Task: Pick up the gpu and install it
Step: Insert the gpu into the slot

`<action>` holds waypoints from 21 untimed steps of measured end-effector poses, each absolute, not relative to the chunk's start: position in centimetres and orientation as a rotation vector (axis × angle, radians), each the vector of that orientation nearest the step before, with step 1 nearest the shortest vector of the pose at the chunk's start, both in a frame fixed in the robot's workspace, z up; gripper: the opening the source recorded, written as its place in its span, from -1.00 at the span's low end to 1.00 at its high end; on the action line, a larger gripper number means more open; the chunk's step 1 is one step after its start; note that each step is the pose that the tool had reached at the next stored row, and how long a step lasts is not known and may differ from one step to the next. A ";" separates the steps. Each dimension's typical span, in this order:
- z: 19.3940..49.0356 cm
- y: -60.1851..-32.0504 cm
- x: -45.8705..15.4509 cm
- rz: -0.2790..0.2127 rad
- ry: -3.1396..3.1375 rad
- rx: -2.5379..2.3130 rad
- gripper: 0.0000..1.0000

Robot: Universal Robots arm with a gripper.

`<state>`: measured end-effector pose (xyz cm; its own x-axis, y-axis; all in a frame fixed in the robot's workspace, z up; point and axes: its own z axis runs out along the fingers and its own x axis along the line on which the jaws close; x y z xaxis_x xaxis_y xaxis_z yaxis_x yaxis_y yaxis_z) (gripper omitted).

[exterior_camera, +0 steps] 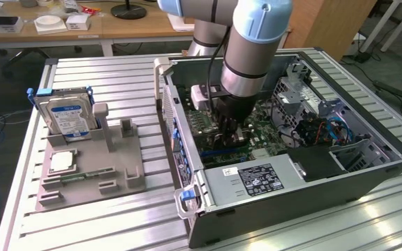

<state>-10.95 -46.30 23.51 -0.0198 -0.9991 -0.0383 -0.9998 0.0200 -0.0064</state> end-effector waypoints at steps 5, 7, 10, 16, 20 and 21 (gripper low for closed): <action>23.3 -46.3 -11.0 0.035 2.221 -2.177 -0.46; 23.3 -46.3 -11.0 0.035 2.221 -2.177 -0.46; 23.3 -46.3 -11.0 0.035 2.221 -2.177 -0.46; 23.3 -46.3 -11.0 0.035 2.221 -2.177 -0.46; 23.3 -46.3 -11.0 0.035 2.221 -2.177 -0.46; 23.3 -46.3 -11.0 0.035 2.221 -2.177 -0.46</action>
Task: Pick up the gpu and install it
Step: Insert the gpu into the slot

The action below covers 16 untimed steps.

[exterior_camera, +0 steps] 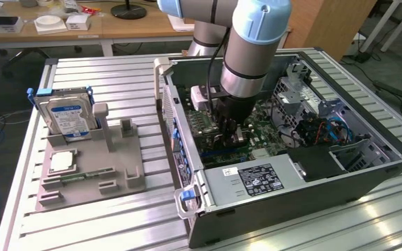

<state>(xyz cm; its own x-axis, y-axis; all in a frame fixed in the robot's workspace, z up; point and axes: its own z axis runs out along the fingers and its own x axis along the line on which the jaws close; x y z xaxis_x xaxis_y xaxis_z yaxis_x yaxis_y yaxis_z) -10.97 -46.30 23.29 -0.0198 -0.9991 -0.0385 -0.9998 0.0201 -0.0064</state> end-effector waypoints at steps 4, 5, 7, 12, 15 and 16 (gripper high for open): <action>23.3 -46.3 -11.0 0.034 2.219 -2.176 -0.46; 23.3 -46.3 -11.0 0.034 2.219 -2.176 -0.46; 23.4 -46.3 -11.1 0.034 2.219 -2.177 -0.46; 23.5 -46.3 -11.2 0.032 2.218 -2.175 -0.46; 23.5 -46.3 -11.2 0.031 2.218 -2.175 -0.46; 23.5 -46.3 -11.2 0.031 2.218 -2.176 -0.46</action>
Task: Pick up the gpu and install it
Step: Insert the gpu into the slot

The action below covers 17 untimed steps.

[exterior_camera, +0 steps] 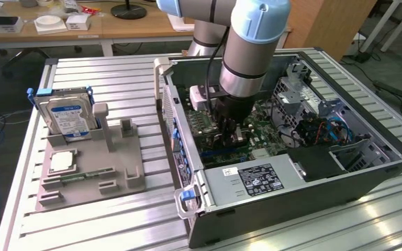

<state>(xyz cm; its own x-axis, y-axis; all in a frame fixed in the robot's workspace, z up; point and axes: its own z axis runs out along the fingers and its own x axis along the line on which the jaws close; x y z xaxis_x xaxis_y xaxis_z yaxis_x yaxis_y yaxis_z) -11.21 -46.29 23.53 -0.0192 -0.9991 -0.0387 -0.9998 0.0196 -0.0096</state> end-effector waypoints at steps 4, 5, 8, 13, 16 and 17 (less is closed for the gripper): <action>23.5 -46.3 -11.2 0.031 2.218 -2.176 -0.46; 23.5 -46.2 -11.2 0.031 2.217 -2.177 -0.46; 23.5 -46.2 -11.2 0.032 2.212 -2.182 -0.46; 23.5 -46.2 -11.2 0.031 2.211 -2.184 -0.46; 23.4 -46.2 -11.2 0.031 2.211 -2.184 -0.46; 23.3 -46.2 -11.2 0.031 2.211 -2.184 -0.46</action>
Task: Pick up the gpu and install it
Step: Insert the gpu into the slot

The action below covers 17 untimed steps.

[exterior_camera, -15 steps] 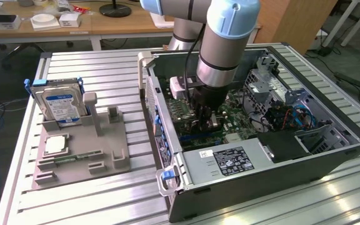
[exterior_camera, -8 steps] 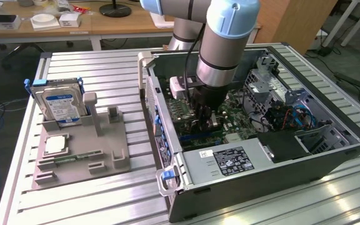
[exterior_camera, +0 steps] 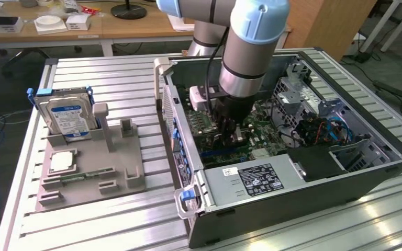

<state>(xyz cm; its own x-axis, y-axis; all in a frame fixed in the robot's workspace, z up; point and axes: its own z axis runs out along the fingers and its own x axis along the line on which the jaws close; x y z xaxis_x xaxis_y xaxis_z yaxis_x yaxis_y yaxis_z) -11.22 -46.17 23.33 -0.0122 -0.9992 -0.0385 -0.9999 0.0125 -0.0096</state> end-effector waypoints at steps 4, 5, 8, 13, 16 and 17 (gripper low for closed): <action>23.2 -46.2 -11.2 0.031 2.211 -2.184 -0.46; 23.2 -46.2 -11.2 0.032 2.211 -2.184 -0.46; 23.2 -46.2 -11.2 0.032 2.211 -2.183 -0.46; 23.2 -46.2 -11.2 0.031 2.211 -2.184 -0.46; 23.1 -46.2 -11.2 0.032 2.211 -2.184 -0.46; 23.1 -46.2 -11.2 0.032 2.211 -2.184 -0.46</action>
<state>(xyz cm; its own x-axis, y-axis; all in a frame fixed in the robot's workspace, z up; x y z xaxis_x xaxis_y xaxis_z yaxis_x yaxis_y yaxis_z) -11.16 -46.17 23.14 -0.0122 -0.9992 -0.0386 -0.9999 0.0126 -0.0094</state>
